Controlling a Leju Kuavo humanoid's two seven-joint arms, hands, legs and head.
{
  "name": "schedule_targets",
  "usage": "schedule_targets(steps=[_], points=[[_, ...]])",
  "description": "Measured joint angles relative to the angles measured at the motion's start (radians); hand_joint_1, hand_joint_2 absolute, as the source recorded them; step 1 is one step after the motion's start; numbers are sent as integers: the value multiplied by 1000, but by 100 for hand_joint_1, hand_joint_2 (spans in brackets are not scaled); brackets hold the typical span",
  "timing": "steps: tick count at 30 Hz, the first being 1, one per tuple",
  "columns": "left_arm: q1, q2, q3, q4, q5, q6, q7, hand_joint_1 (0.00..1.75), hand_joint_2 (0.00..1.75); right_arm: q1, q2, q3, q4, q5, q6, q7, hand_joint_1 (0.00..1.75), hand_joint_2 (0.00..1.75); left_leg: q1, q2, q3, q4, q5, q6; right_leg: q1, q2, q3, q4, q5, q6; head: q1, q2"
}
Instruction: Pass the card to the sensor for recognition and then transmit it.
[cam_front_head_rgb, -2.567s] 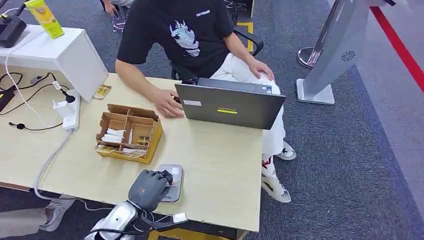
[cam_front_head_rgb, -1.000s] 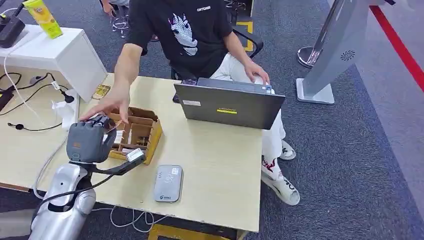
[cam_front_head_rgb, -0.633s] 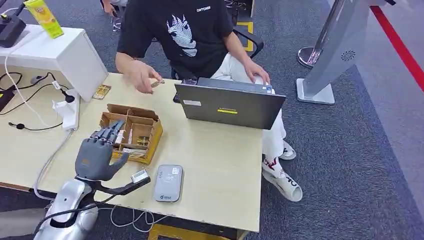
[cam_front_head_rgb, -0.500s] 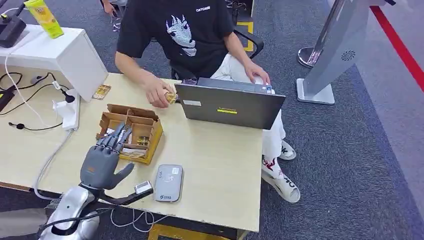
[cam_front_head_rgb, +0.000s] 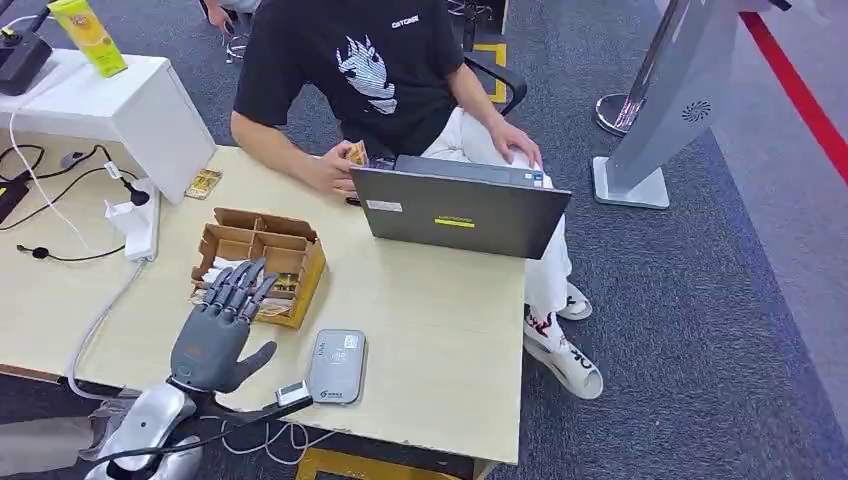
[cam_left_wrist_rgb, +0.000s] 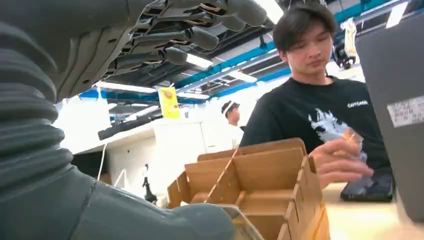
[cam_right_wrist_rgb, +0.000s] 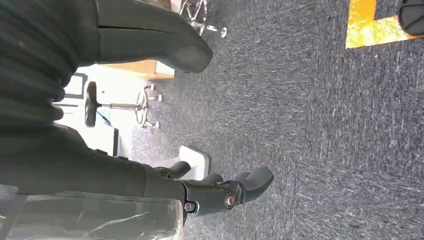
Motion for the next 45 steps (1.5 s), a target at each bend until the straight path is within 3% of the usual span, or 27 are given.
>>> schedule_targets(steps=[4,8,11,25,45], points=[[13,30,-60,13,-68,12,46,0,175,0,0,0,1,0,0,0,0,175,0,0,0,0,0,0,0,0,0,0,0,0,0,0],[10,54,-87,59,-174,44,165,0,175,0,0,0,1,0,0,0,0,175,0,0,0,0,0,0,0,0,0,0,0,0,0,0],[-8,80,-87,95,-184,47,188,0,175,1,0,0,1,0,0,-1,0,175,0,0,0,0,1,-1,0,0,0,0,0,0,0,0],[-141,96,-51,257,-150,27,158,0,175,5,0,2,1,0,0,-4,0,175,0,0,0,0,1,-1,0,0,0,0,0,0,0,0],[-173,96,-37,301,-147,20,155,0,175,6,0,2,2,0,0,-4,0,175,0,0,0,0,1,-1,0,0,0,0,0,0,0,0]])
